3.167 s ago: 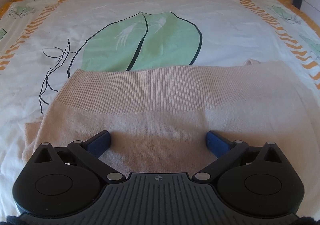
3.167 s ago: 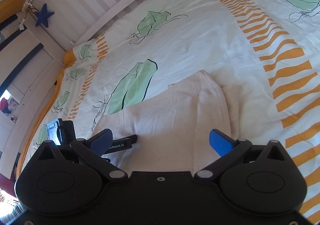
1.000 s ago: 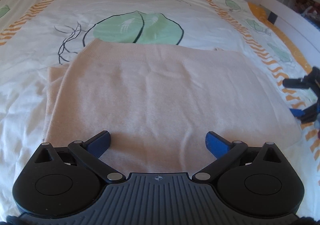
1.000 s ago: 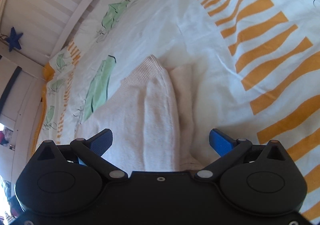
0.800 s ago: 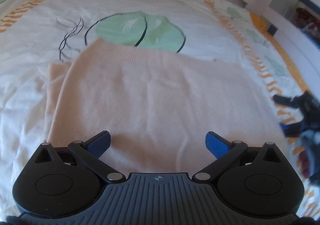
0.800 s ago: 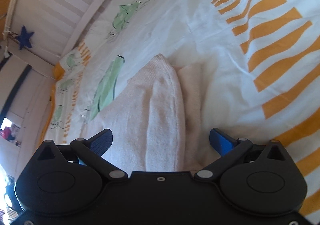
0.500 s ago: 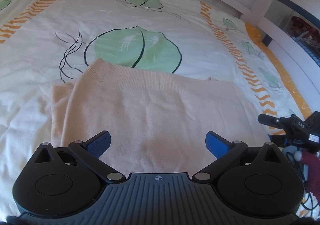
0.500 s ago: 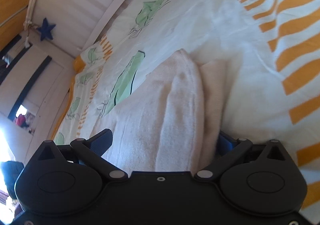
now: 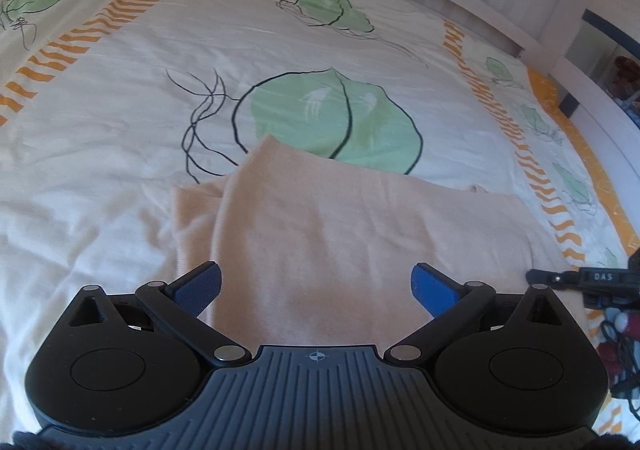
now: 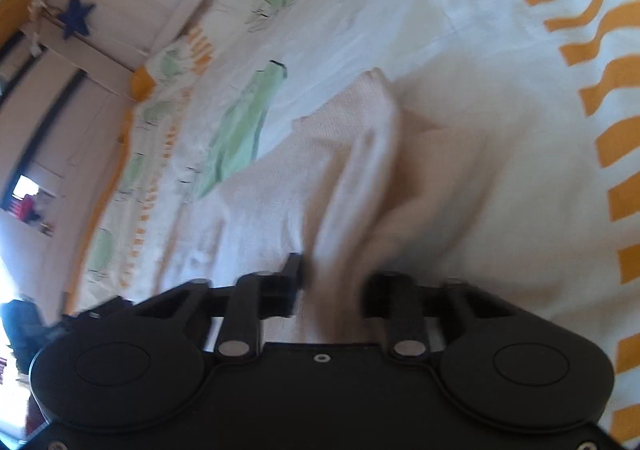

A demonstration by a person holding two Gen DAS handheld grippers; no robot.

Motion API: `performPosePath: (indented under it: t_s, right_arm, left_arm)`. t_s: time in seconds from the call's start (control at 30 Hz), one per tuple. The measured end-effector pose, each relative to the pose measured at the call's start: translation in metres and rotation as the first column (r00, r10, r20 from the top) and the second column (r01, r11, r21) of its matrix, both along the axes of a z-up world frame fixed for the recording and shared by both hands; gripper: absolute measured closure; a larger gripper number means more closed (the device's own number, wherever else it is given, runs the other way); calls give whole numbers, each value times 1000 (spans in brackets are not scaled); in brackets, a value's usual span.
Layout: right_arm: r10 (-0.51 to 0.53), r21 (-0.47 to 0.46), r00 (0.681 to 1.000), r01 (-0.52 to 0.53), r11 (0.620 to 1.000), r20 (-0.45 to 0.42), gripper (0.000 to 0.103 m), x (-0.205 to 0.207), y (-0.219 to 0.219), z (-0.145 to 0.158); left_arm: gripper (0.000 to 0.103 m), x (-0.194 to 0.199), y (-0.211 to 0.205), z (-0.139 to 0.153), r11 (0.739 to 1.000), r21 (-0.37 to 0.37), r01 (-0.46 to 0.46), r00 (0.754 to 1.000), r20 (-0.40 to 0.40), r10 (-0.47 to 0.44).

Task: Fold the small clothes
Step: 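Grasp the sweater's side edge with the right tool and lift it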

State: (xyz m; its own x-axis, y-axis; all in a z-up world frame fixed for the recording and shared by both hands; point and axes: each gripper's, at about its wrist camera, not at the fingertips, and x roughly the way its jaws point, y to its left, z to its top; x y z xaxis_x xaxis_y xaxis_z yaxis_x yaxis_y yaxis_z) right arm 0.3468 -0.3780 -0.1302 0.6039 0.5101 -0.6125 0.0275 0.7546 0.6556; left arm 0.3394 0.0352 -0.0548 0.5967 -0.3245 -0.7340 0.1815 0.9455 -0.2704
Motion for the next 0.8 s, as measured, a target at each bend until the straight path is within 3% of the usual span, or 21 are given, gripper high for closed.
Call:
performPosePath:
  t_s: [0.2,0.4,0.57,0.8]
  right_arm:
    - [-5,-57,999,8,998,51,76,-6,27,40]
    - [44,-3,995,-44,999,90,77,7,79,73]
    - [91,19,990,-93,995,105,77,23,135,77]
    - [125,46,988,-129,991,86,77,33,201,58]
  left_arm:
    - [0,2,23,6,999,-17,-40,999,-3,40]
    - [0,4,52,14,995,-54,-84,996,-1,84]
    - [0,5,72,21,989,-83,-120,993,0,120]
    - [0,4,93,25,985,-99,-144,989,1,145]
